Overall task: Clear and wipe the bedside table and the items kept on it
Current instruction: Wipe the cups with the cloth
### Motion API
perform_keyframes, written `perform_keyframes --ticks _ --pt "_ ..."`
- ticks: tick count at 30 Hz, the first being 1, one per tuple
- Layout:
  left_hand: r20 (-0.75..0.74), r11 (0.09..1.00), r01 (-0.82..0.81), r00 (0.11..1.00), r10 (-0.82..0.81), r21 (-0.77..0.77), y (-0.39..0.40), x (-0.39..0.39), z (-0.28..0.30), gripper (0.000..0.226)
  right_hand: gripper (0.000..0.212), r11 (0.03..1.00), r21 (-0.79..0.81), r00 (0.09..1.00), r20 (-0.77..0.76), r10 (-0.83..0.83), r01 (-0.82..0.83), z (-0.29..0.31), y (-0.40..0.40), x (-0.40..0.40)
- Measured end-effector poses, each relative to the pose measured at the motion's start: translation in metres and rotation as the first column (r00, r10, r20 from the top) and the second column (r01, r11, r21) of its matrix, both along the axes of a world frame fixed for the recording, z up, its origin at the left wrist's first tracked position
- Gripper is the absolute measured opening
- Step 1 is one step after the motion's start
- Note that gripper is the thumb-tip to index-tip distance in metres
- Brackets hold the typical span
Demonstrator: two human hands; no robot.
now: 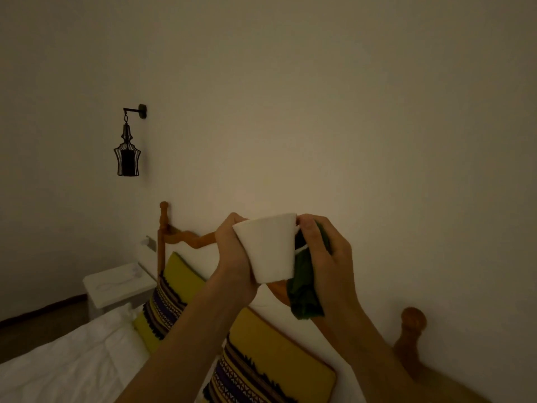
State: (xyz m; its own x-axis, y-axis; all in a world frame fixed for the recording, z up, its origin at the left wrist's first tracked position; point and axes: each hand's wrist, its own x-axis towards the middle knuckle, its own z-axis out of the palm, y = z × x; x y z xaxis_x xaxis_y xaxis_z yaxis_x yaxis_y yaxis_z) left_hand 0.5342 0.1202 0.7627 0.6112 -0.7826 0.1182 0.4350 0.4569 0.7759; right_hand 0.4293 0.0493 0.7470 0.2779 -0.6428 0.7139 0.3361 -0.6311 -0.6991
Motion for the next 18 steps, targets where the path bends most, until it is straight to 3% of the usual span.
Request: perform_keyframes --ticks 4,7,11,14,16,18 --pt "-0.041 0.999 -0.022 0.999 0.02 -0.041 -0.003 -0.005 0.004 0.054 0.033 1.0 -0.003 0.999 -0.034 0.023 -0.023 0.006 0.001 0.001" --pt "-0.083 0.99 -0.132 0.988 0.128 -0.04 -0.001 -0.006 0.007 0.039 0.034 0.987 -0.074 0.989 -0.012 -0.144 0.143 0.001 0.001 0.003" --pt "-0.051 0.994 -0.072 0.996 0.068 -0.078 0.002 -0.015 0.005 0.047 0.033 0.893 -0.238 0.923 0.05 -0.38 0.381 0.0 0.004 0.006" --pt "0.011 0.988 -0.075 0.997 0.078 -0.137 0.003 -0.018 0.007 0.046 0.048 0.898 -0.246 0.922 -0.036 -0.384 0.365 0.002 0.009 0.011" --pt "0.032 0.983 -0.07 0.997 0.076 -0.168 0.005 -0.019 0.011 0.063 0.052 0.915 -0.2 0.922 -0.096 -0.374 0.351 0.002 0.013 0.014" --pt "0.0 0.986 -0.067 0.998 0.068 -0.152 0.003 -0.02 0.014 0.071 0.047 0.92 -0.133 0.925 -0.05 -0.377 0.368 -0.003 0.021 0.019"
